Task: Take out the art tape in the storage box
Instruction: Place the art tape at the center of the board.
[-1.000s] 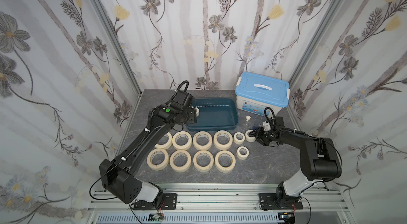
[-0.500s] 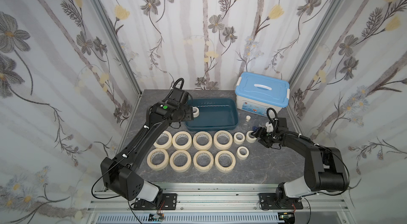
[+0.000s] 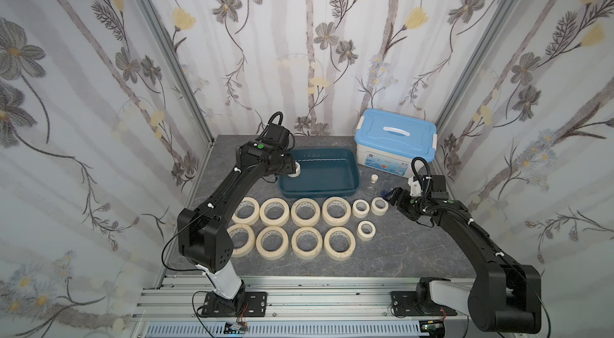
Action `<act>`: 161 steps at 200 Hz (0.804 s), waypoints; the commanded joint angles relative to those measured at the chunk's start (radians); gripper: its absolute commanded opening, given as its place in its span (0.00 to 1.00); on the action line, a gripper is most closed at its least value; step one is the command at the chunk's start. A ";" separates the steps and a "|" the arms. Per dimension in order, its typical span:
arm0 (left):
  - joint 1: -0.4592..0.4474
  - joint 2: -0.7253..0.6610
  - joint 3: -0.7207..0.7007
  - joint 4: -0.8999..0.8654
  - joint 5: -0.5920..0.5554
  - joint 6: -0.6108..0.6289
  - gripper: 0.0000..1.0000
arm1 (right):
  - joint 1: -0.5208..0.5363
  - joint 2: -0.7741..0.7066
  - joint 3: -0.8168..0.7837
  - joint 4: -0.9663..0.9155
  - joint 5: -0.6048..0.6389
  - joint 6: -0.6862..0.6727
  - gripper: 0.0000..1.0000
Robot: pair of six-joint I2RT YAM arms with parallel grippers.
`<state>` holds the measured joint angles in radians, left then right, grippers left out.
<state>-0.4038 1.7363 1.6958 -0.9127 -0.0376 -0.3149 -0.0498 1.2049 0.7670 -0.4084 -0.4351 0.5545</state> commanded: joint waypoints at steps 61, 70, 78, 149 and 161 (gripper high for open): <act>0.003 0.341 0.352 -0.111 -0.041 0.117 0.73 | 0.001 -0.087 0.035 -0.075 -0.098 -0.014 0.93; 0.003 0.380 0.395 -0.120 -0.027 0.123 0.72 | 0.001 -0.093 0.035 -0.079 -0.096 -0.016 0.94; 0.003 0.414 0.431 -0.130 -0.014 0.128 0.72 | 0.001 -0.094 0.035 -0.083 -0.096 -0.017 0.94; 0.003 0.662 0.704 -0.213 0.044 0.147 0.66 | 0.001 -0.118 0.024 -0.098 -0.107 -0.014 0.94; 0.003 0.703 0.748 -0.228 0.044 0.152 0.64 | 0.001 -0.125 0.019 -0.100 -0.106 -0.013 0.94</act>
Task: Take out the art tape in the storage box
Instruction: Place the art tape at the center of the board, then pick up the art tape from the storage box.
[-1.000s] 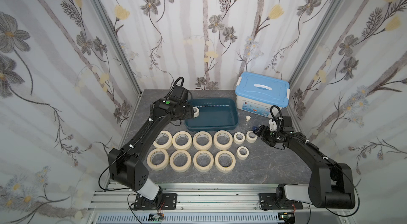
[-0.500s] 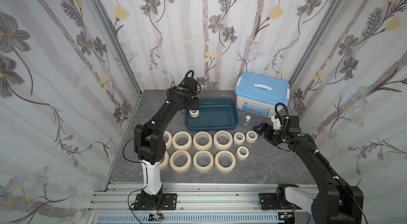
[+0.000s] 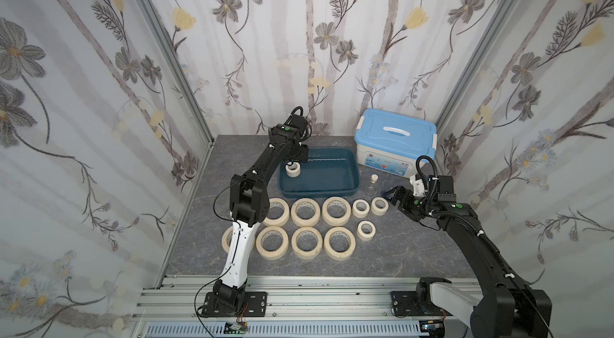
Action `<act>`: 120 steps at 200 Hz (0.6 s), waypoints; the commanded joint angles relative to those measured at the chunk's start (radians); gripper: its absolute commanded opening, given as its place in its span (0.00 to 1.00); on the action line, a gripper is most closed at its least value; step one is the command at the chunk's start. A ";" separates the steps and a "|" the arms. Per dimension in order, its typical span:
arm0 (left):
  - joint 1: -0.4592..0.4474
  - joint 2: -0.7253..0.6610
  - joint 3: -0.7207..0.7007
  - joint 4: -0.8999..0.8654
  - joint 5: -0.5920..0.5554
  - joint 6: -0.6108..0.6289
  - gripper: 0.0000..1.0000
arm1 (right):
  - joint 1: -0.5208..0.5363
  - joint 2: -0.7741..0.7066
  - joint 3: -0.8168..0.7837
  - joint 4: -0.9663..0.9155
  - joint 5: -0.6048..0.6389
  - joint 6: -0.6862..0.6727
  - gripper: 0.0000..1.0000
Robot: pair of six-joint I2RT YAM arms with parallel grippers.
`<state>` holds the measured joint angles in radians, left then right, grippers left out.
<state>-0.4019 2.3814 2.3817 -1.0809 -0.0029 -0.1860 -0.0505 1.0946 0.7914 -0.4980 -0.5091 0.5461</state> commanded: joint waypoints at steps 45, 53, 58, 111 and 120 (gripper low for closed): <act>0.003 0.165 0.167 -0.079 0.025 0.033 0.57 | 0.001 -0.021 -0.016 -0.017 -0.031 -0.006 0.94; 0.005 0.177 0.174 -0.077 0.033 0.034 0.56 | 0.002 -0.020 -0.018 -0.018 -0.031 -0.006 0.94; 0.006 0.186 0.179 -0.076 0.035 0.032 0.55 | 0.001 -0.021 -0.019 -0.018 -0.031 -0.008 0.94; 0.019 0.245 0.200 -0.048 0.046 0.042 0.53 | 0.002 -0.021 -0.027 -0.018 -0.023 -0.011 0.95; 0.021 0.253 0.200 -0.042 0.051 0.046 0.52 | 0.001 -0.021 -0.027 -0.017 -0.023 -0.011 0.95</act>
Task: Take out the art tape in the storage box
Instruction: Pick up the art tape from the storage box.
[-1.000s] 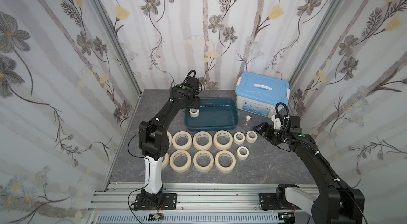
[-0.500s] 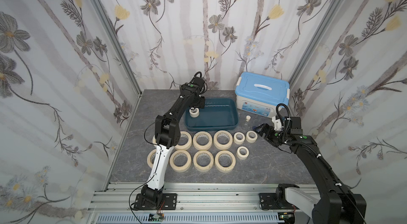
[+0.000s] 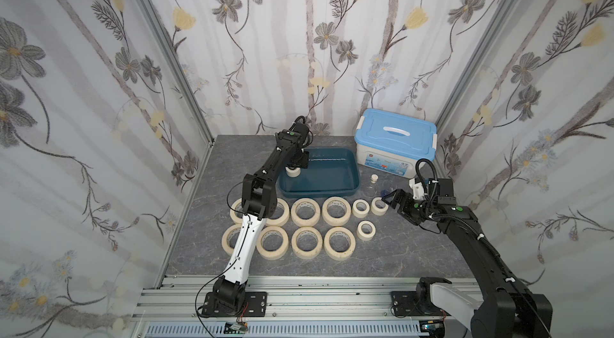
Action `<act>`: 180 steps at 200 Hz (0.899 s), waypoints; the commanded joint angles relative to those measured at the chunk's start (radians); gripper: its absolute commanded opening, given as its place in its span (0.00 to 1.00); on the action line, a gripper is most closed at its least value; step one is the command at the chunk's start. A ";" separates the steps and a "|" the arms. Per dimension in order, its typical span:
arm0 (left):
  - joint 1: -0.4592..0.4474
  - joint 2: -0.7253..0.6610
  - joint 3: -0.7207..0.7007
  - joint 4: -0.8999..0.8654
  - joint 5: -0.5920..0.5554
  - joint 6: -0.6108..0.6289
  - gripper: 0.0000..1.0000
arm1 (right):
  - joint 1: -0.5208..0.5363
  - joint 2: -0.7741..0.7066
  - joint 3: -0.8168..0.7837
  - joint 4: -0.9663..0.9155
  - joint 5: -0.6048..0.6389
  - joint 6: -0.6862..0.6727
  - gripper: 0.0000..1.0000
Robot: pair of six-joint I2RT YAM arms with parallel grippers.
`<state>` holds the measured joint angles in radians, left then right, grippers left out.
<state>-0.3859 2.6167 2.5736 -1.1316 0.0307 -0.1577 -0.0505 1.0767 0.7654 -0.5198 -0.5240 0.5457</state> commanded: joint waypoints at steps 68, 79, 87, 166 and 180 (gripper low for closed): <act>0.008 0.036 0.010 0.024 0.049 0.032 0.36 | 0.002 0.015 0.005 0.005 -0.010 -0.018 0.94; 0.009 0.033 0.010 0.022 0.050 0.035 0.31 | 0.001 0.017 0.005 0.005 -0.010 -0.019 0.94; 0.009 0.029 0.010 0.021 0.054 0.040 0.28 | 0.001 0.019 0.007 0.004 -0.014 -0.020 0.94; 0.006 -0.034 0.005 -0.004 0.085 0.065 0.13 | 0.001 0.017 0.021 0.003 -0.059 -0.013 0.95; -0.002 -0.064 -0.007 -0.002 0.096 0.073 0.13 | 0.001 0.013 0.027 0.002 -0.074 -0.010 0.94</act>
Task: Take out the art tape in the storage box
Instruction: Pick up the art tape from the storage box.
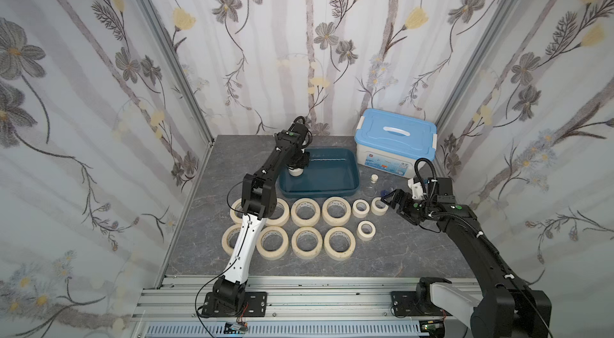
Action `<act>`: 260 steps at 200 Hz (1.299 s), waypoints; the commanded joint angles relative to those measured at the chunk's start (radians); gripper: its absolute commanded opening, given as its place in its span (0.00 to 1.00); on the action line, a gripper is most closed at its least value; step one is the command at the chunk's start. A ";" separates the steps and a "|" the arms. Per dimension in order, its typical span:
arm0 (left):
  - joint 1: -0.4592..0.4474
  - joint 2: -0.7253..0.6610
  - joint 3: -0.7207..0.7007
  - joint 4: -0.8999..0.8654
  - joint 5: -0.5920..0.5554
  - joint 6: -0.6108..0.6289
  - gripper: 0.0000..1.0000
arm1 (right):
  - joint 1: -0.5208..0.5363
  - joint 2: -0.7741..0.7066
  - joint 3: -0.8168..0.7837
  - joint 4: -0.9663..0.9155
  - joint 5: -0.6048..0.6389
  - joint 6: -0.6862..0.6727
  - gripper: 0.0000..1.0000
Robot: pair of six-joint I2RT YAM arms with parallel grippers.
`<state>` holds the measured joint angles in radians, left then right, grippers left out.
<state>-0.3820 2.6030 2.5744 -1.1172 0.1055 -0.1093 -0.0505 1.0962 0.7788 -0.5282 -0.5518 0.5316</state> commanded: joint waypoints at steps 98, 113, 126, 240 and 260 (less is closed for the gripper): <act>-0.149 -0.406 -0.332 0.121 0.079 0.166 0.06 | 0.034 0.006 0.106 0.013 -0.196 0.057 0.95; -0.181 -0.456 -0.383 0.139 0.103 0.192 0.06 | 0.052 0.021 0.129 0.013 -0.214 0.058 0.95; -0.208 -0.496 -0.420 0.152 0.129 0.214 0.06 | 0.072 0.033 0.146 0.016 -0.221 0.068 0.95; -0.404 -0.687 -0.616 0.258 0.209 0.350 0.07 | 0.171 0.117 0.191 0.234 -0.304 0.294 0.90; -0.426 -0.683 -0.604 0.247 0.221 0.368 0.07 | 0.187 0.137 0.196 0.287 -0.310 0.328 0.86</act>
<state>-0.7898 1.9255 1.9579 -0.8852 0.2935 0.2066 0.1219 1.2175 0.9634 -0.3557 -0.8230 0.7883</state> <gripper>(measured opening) 0.199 0.878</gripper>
